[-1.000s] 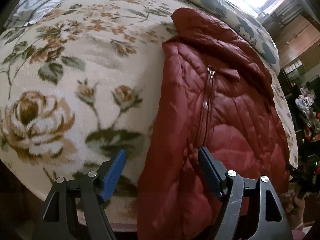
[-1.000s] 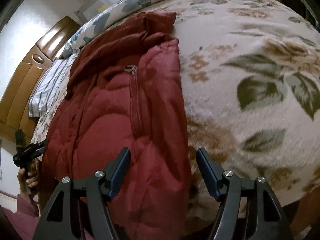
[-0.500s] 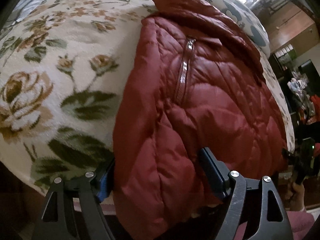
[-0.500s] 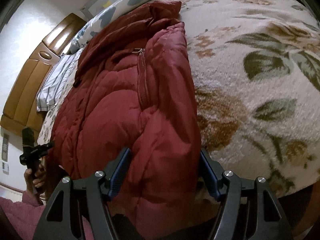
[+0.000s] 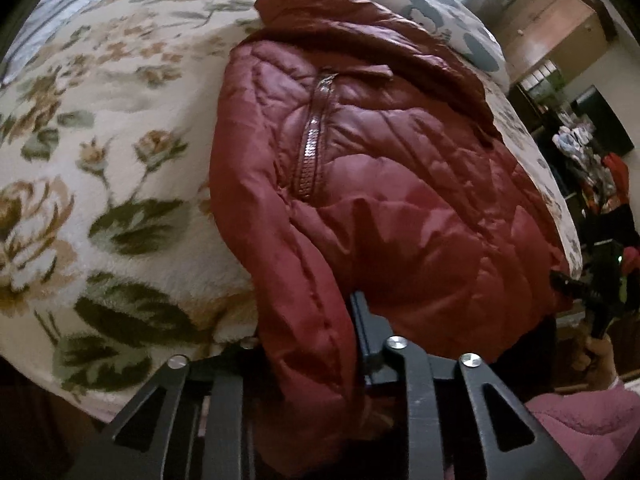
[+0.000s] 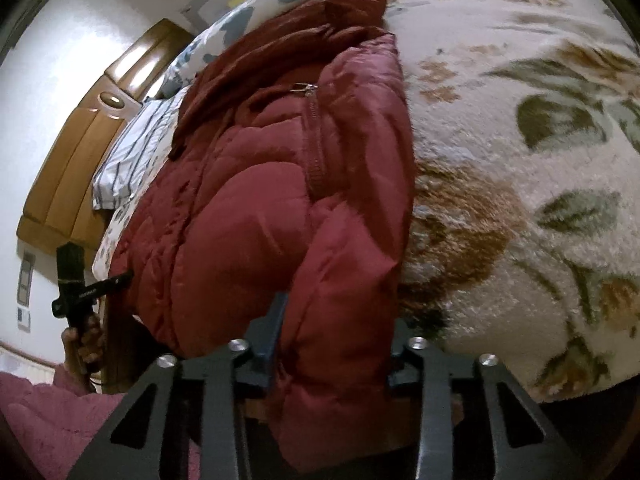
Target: Fold large clothes
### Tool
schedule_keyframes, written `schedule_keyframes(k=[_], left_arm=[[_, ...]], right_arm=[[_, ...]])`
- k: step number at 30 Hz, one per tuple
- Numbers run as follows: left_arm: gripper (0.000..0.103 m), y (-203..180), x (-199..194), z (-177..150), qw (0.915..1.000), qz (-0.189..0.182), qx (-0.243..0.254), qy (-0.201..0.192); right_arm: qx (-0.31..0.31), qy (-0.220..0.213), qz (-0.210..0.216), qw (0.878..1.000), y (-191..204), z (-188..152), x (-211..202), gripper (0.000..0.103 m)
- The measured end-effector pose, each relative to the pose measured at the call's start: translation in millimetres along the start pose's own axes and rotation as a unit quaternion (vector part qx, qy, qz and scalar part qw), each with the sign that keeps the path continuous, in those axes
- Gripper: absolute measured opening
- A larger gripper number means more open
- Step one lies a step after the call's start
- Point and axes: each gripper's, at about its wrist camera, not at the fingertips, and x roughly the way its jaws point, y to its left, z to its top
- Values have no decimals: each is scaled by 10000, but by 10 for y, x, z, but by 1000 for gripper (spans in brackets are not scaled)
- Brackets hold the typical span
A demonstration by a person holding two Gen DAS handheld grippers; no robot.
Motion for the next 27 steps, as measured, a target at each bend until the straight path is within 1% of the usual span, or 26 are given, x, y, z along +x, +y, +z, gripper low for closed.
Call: schedule_keyframes(k=[4, 12, 17, 19, 23, 27], left_arm=[[15, -41, -171, 28, 9997, -108, 44, -237], [14, -152, -537, 167, 9968, -263, 188, -734], [14, -230, -729, 295, 9936, -309, 274, -1055], [14, -198, -806, 331, 9921, -336, 317, -1166], [14, -223, -947, 514, 9877, -389, 328, -1478], [14, -230, -988, 694, 9836, -453, 227, -1728]], right_arm=[[-98, -204, 151, 9996, 70, 44, -97, 26], [-350, -767, 493, 9952, 200, 266, -352, 25], [-532, -1090, 520, 9913, 315, 503, -445, 25], [-607, -1220, 516, 9893, 368, 616, -465, 25], [-685, -1472, 489, 9855, 430, 824, -501, 25], [-693, -1722, 349, 9820, 481, 1070, -502, 24]])
